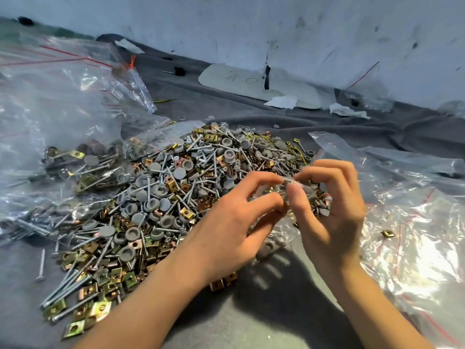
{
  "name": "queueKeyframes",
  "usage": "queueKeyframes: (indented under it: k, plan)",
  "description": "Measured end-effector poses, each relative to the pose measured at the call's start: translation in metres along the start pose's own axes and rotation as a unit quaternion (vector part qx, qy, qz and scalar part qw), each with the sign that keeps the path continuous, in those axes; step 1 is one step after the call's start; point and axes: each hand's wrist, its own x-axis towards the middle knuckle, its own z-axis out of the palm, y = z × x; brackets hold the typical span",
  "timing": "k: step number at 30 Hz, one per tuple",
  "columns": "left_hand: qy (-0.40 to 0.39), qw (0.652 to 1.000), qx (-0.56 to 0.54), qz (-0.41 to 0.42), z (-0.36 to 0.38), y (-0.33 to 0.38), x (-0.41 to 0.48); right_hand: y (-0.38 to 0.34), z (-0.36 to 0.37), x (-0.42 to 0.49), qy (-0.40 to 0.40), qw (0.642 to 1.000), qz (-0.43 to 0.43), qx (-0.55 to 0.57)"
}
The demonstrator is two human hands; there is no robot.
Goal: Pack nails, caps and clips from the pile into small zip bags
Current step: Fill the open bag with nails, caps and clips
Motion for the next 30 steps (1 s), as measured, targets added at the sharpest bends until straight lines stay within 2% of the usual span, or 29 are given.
queueKeyframes:
  k: [5, 9, 13, 17, 19, 21, 23, 25, 27, 30]
  plan:
    - [0.035, 0.999, 0.014, -0.008, 0.001, 0.001, 0.0, 0.011, -0.003, 0.003, 0.046, 0.998, 0.038, 0.012]
    - [0.16, 0.984, -0.055, -0.056, -0.001, 0.002, 0.005, 0.026, -0.003, 0.005, 0.059, 0.988, 0.139, 0.034]
    - [0.243, 0.954, -0.146, -0.097, -0.008, 0.0, 0.005, 0.039, -0.004, 0.004, 0.004, 0.974, 0.226, 0.028]
    - [0.282, 0.935, -0.192, -0.097, -0.012, 0.001, 0.004, 0.047, -0.002, 0.001, -0.056, 0.971, 0.226, -0.043]
    - [0.303, 0.935, -0.173, -0.069, -0.014, 0.003, 0.003, 0.049, -0.001, 0.0, -0.069, 0.97, 0.227, -0.057]
    - [0.34, 0.934, -0.102, -0.026, -0.016, 0.005, 0.002, 0.05, -0.001, 0.0, -0.079, 0.968, 0.234, -0.052]
    - [0.38, 0.921, -0.084, -0.01, -0.018, 0.006, 0.002, 0.051, -0.001, 0.0, -0.083, 0.967, 0.235, -0.047]
    - [0.388, 0.916, -0.095, -0.011, -0.02, 0.007, 0.002, 0.052, -0.001, -0.001, -0.095, 0.967, 0.234, -0.043]
    - [0.366, 0.926, -0.088, -0.031, -0.021, 0.008, 0.003, 0.05, 0.0, -0.002, -0.131, 0.964, 0.226, -0.043]
    - [0.32, 0.939, -0.113, -0.059, -0.019, 0.007, 0.003, 0.049, 0.002, -0.005, -0.233, 0.95, 0.189, -0.092]
